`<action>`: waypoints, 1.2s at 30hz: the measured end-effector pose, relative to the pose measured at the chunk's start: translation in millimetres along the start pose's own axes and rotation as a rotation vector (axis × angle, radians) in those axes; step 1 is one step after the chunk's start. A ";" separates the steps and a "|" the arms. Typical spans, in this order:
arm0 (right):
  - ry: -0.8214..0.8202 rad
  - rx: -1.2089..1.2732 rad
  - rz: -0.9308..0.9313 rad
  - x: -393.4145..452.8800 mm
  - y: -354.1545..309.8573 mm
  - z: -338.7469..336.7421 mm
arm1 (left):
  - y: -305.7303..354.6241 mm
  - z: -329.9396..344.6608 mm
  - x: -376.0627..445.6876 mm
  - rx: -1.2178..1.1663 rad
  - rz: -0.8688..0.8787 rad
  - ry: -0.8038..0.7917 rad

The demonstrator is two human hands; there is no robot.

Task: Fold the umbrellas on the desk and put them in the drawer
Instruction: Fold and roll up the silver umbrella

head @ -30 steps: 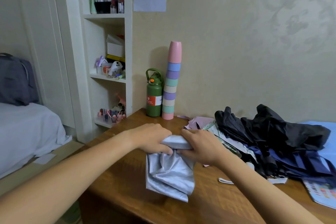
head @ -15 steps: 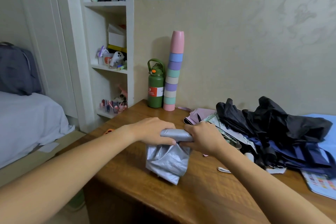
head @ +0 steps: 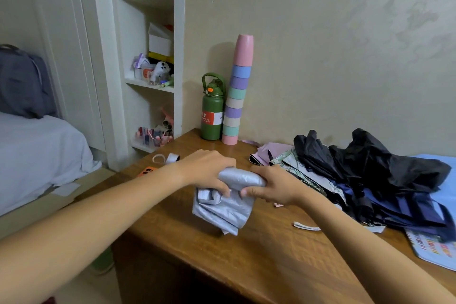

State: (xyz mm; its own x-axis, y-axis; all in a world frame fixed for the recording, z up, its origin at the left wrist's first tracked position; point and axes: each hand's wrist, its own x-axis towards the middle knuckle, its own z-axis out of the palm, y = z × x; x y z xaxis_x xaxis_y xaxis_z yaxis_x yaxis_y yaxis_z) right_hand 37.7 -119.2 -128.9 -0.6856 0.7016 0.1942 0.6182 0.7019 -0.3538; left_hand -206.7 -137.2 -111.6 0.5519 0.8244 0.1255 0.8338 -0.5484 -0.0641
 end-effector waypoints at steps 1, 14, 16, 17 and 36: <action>0.032 -0.057 -0.029 0.8 1.7 0.5 | -0.7 -1.1 -0.6 -0.105 -0.031 -0.040; 0.172 -0.121 -0.063 5.2 6.3 13.3 | -8.3 10.0 5.1 -0.311 -0.102 -0.196; 0.216 -0.102 0.013 6.8 9.2 11.4 | -8.9 8.3 4.4 -0.424 -0.113 -0.198; 0.258 -0.090 0.049 7.2 10.5 10.0 | -9.4 8.3 3.7 -0.483 -0.123 -0.203; 0.252 0.640 0.507 1.4 20.7 46.7 | -16.4 43.0 -7.4 -1.222 -0.743 -0.032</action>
State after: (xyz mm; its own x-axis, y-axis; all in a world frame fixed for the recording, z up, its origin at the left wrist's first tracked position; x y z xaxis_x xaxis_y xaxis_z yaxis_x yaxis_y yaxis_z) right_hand 31.6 -109.4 -178.7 -0.2323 0.9717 0.0438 0.4384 0.1448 -0.8871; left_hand -223.8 -128.3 -154.0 0.0153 0.9624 -0.2713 0.3969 0.2432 0.8850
